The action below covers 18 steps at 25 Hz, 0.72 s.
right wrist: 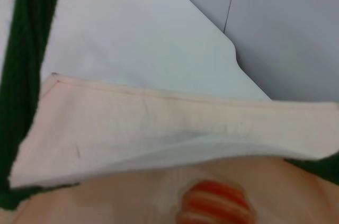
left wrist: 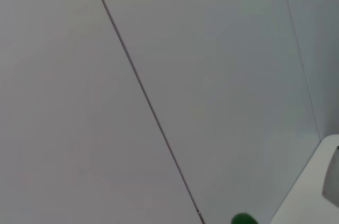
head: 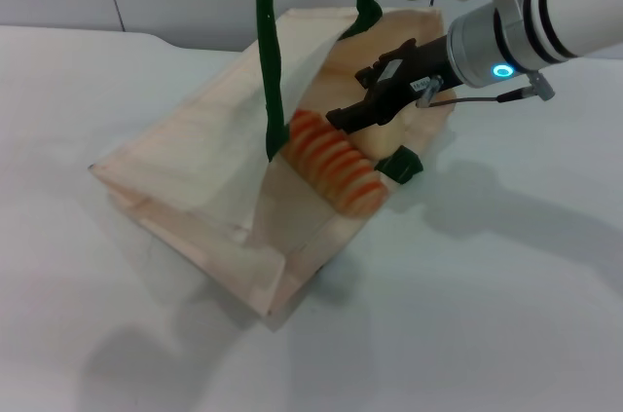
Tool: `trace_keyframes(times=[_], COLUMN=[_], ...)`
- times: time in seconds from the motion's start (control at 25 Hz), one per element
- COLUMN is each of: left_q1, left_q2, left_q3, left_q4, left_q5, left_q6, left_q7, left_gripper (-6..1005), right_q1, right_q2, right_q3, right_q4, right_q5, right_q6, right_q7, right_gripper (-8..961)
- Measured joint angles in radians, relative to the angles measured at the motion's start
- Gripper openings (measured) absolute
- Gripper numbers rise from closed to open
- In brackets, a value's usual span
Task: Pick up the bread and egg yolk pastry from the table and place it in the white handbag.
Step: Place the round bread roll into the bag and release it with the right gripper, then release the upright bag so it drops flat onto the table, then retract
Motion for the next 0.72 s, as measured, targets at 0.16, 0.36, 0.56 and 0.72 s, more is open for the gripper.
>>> trace_keyframes(times=[0.16, 0.36, 0.56, 0.72], left_q1=[0.002, 0.024, 0.033, 0.032], left_q2=[0.0, -0.001, 0.001, 0.001], left_q3=[-0.001, -0.015, -0.037, -0.04], left_q4=[0.0, 0.0, -0.01, -0.021], left_q5=[0.015, 0.028, 0.023, 0.025], left_q6=[0.004, 0.012, 0.011, 0.012], left_q7=[-0.005, -0.008, -0.004, -0.003], left_gripper=[162, 163, 164, 165], right_q1=[-0.002, -0.018, -0.047, -0.049], right_q2=[-0.001, -0.005, -0.016, -0.02], right_q3=[0.0, -0.003, 0.008, 0.009], right_q4=[0.0, 0.002, -0.01, -0.01], right_q5=[-0.002, -0.015, -0.026, -0.041], right_q6=[-0.002, -0.017, -0.032, -0.035], right_q7=[0.001, 0.026, 0.053, 0.069], right_gripper=[768, 767, 765, 764])
